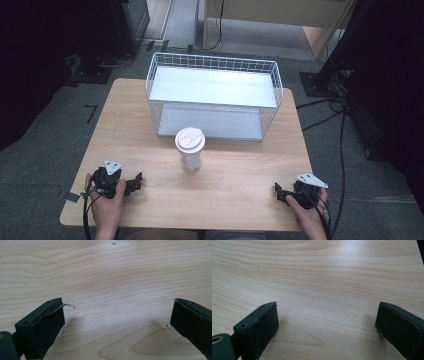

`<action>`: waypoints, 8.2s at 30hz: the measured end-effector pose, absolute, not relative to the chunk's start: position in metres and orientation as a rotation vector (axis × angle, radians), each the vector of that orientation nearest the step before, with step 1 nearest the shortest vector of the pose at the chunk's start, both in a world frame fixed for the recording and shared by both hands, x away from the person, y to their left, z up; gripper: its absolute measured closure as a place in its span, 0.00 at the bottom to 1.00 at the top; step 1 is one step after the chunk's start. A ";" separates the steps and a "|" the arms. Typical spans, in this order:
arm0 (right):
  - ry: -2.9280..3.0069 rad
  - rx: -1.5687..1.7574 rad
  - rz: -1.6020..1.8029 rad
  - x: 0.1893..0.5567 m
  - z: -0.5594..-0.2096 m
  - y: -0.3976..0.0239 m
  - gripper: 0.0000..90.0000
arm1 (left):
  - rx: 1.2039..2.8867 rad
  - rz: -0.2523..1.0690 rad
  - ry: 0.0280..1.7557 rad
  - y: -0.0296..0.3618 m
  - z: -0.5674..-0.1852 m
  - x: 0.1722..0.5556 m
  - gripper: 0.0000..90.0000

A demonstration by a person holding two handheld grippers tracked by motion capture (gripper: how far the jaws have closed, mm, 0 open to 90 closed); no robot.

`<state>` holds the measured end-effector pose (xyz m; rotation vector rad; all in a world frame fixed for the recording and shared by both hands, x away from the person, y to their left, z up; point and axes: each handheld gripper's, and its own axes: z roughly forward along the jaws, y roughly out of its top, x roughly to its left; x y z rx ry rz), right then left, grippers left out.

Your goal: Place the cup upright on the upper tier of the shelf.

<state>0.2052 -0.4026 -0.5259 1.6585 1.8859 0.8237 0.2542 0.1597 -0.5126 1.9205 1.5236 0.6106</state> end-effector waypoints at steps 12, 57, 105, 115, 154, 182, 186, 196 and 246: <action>1.907 1.639 0.833 0.205 -0.526 -0.402 0.05 | 1.928 0.522 1.371 0.122 -0.501 0.252 0.00; 1.955 1.596 0.853 0.204 -0.526 -0.406 0.05 | 1.846 0.443 0.989 0.020 -0.480 0.281 0.04; 1.950 1.604 0.855 0.204 -0.526 -0.406 0.06 | 1.758 0.562 0.950 -0.005 -0.414 0.294 0.17; 1.952 1.597 0.853 0.204 -0.526 -0.406 0.06 | 1.566 0.741 0.862 0.000 -0.383 0.285 0.17; 1.948 1.594 0.860 0.204 -0.526 -0.406 0.07 | 1.396 0.901 0.797 -0.019 -0.286 0.359 0.17; 1.947 1.597 0.866 0.204 -0.526 -0.406 0.08 | 1.376 0.878 0.871 -0.036 -0.287 0.430 0.17; 1.946 1.596 0.863 0.204 -0.526 -0.406 0.08 | 1.384 0.883 0.872 -0.035 -0.287 0.431 0.17; 1.947 1.597 0.862 0.204 -0.526 -0.406 0.08 | 1.411 0.770 0.836 -0.024 -0.284 0.428 0.00; 1.949 1.594 0.861 0.204 -0.526 -0.406 0.08 | 1.573 0.827 0.844 0.018 -0.360 0.345 0.00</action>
